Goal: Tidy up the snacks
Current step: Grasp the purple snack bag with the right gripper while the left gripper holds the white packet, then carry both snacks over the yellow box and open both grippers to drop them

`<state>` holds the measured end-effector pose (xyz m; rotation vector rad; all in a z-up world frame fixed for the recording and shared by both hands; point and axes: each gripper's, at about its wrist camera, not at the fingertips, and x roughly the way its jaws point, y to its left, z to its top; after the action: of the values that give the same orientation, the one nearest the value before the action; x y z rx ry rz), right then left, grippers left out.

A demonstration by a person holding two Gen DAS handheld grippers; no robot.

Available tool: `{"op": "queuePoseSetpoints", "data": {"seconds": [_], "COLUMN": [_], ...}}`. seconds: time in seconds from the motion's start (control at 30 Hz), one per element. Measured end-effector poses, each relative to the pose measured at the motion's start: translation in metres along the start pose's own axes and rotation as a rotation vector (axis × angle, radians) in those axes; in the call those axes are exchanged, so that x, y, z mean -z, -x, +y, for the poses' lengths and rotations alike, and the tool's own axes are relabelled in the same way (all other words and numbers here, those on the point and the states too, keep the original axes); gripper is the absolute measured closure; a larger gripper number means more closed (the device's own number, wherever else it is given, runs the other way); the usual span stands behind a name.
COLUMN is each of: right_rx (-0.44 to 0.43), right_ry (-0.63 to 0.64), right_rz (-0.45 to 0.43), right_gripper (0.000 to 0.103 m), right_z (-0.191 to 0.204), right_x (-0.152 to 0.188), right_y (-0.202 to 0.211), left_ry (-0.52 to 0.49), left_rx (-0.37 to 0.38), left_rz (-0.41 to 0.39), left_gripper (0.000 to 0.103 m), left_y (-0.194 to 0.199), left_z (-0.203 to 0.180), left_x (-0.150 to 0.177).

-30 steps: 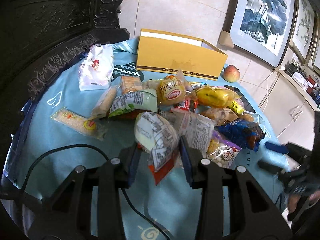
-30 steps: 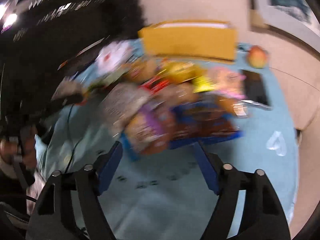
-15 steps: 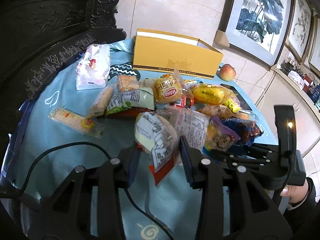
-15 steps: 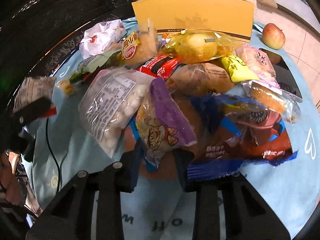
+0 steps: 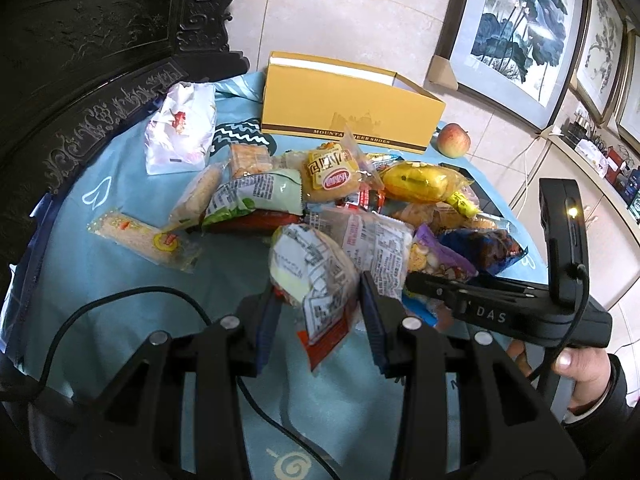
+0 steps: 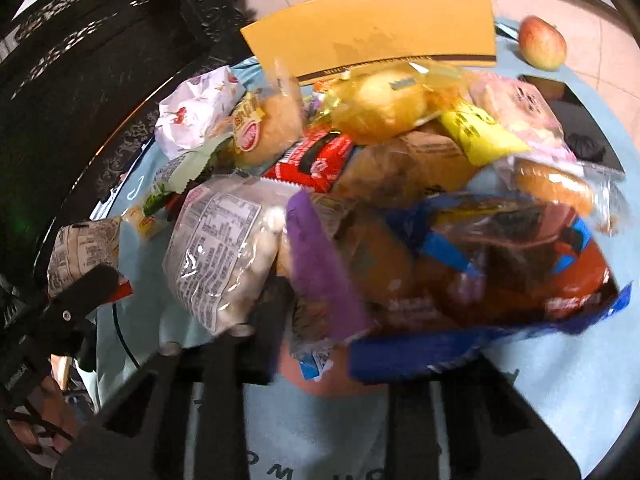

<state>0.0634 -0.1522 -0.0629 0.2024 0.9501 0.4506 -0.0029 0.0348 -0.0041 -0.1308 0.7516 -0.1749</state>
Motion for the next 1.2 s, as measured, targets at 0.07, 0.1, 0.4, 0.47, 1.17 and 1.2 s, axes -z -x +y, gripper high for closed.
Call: {"op": "queuePoseSetpoints", "data": {"seconds": [0.07, 0.1, 0.4, 0.47, 1.17, 1.2], "right_rx": [0.0, 0.003, 0.0, 0.008, 0.276, 0.274], "right_ry": [0.029, 0.049, 0.109, 0.131, 0.073, 0.069], "right_rz": [-0.03, -0.063, -0.228, -0.276, -0.431, -0.425], "right_gripper": [0.088, 0.088, 0.088, 0.088, 0.088, 0.088], "right_z": [0.006, 0.008, 0.004, 0.001, -0.079, -0.083], "right_x": [0.002, 0.002, -0.024, -0.038, -0.25, -0.255], "right_y": [0.011, 0.022, 0.119, 0.147, 0.059, 0.052], "left_ry": [-0.006, -0.011, -0.083, -0.11, -0.103, -0.102], "left_rx": [-0.005, -0.009, 0.043, 0.049, -0.07, -0.077], "left_rz": [-0.004, -0.008, -0.081, -0.118, -0.071, -0.062], "left_gripper": [0.064, 0.064, 0.064, 0.064, 0.062, 0.062], "left_y": [0.001, 0.003, 0.03, 0.039, -0.147, -0.159], "left_z": [-0.002, -0.003, -0.03, -0.04, -0.071, -0.069], "left_x": [-0.001, -0.002, -0.037, -0.054, -0.275, -0.281]}}
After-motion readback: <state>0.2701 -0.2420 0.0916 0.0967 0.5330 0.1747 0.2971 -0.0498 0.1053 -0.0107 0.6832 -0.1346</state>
